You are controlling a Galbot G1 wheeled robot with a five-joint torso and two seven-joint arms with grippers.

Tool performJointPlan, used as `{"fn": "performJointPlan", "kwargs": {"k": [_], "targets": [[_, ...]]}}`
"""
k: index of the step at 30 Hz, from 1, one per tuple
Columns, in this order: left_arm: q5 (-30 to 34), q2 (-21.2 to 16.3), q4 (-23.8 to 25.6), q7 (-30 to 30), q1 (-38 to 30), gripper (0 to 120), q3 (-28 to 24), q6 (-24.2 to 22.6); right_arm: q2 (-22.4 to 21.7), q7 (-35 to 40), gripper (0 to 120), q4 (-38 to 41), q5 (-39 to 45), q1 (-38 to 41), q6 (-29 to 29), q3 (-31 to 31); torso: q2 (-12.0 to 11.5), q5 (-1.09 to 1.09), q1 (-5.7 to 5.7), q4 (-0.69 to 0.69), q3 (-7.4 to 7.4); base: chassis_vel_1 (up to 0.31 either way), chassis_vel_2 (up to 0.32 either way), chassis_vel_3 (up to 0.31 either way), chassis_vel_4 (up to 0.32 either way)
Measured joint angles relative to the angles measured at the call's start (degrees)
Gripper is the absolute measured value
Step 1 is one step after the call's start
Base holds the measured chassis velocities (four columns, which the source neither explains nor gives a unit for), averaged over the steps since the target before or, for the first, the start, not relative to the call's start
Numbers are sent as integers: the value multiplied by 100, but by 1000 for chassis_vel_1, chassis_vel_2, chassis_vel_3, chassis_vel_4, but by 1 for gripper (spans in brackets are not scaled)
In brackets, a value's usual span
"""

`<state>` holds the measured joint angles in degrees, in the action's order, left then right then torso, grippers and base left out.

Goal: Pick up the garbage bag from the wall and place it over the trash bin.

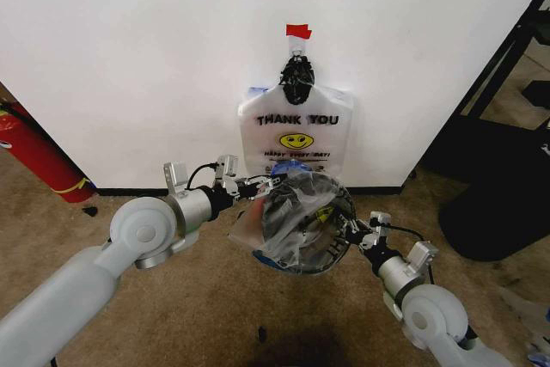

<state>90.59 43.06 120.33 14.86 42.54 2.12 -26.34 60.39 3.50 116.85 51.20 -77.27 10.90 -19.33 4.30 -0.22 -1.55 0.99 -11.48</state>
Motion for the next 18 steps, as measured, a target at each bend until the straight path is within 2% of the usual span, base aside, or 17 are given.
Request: {"fn": "performJointPlan", "kwargs": {"k": [5,7,11,18], "targets": [[16,-5,-9,33,1,19,-11,62,-11,0,0,-8,12,-17,7,4,0,0,0,0,0,0,0,0,0],[16,-8,-28,37,-5,15,-16,68,-11,-2,0,-8,18,-22,7,5,0,0,0,0,0,0,0,0,0],[16,8,-189,47,-91,0,-76,89,-13,-36,0,-4,34,-71,5,-7,0,0,0,0,0,0,0,0,0],[-119,123,-563,8,-346,0,-278,106,-68,-261,0,34,164,-167,-143,-91,0,0,0,1,0,0,0,0,0]]}}
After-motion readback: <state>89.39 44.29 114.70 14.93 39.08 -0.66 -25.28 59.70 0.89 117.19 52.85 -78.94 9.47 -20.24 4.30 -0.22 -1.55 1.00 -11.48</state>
